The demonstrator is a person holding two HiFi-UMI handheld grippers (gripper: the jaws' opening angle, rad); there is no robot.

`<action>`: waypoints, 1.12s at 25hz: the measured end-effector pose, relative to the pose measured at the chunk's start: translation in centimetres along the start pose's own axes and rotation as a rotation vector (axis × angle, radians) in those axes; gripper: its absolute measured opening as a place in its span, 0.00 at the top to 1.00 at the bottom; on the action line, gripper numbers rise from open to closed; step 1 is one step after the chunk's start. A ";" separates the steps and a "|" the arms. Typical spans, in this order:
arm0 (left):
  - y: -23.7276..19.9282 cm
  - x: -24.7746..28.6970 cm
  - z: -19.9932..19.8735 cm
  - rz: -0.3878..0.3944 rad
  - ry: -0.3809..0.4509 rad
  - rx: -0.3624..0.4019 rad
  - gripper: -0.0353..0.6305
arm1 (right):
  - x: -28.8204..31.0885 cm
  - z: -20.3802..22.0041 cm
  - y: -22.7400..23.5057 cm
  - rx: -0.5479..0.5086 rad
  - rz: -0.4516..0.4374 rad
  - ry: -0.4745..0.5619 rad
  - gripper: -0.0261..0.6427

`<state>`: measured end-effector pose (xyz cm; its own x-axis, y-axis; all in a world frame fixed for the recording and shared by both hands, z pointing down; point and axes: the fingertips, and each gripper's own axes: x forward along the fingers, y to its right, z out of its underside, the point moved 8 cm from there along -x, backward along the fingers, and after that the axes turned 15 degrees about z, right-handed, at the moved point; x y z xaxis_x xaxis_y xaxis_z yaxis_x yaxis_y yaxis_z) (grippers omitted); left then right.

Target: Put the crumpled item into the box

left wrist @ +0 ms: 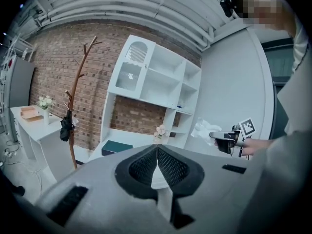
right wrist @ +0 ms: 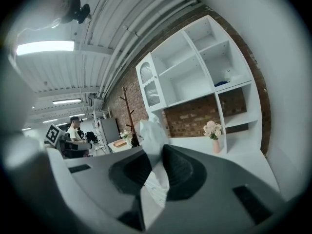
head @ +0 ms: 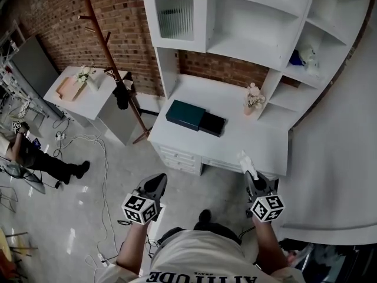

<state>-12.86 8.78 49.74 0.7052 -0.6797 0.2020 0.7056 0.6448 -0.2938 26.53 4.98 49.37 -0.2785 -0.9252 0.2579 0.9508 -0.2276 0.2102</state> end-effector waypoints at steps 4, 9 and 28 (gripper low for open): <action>-0.9 2.8 -0.7 -0.016 0.003 0.006 0.91 | 2.7 -0.3 1.9 -0.001 -0.021 -0.017 0.86; -1.3 5.7 -1.2 -0.029 0.000 0.004 0.91 | 4.9 -0.8 3.6 -0.007 -0.042 -0.035 0.86; -4.2 9.7 -2.6 -0.040 -0.023 0.009 0.91 | 9.7 -1.4 4.4 -0.019 -0.080 -0.082 0.86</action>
<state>-9.12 -1.41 50.50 0.6780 -0.6967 0.2343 0.7335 0.6207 -0.2771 28.20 -5.37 51.48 -0.3632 -0.8761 0.3171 0.9272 -0.3064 0.2154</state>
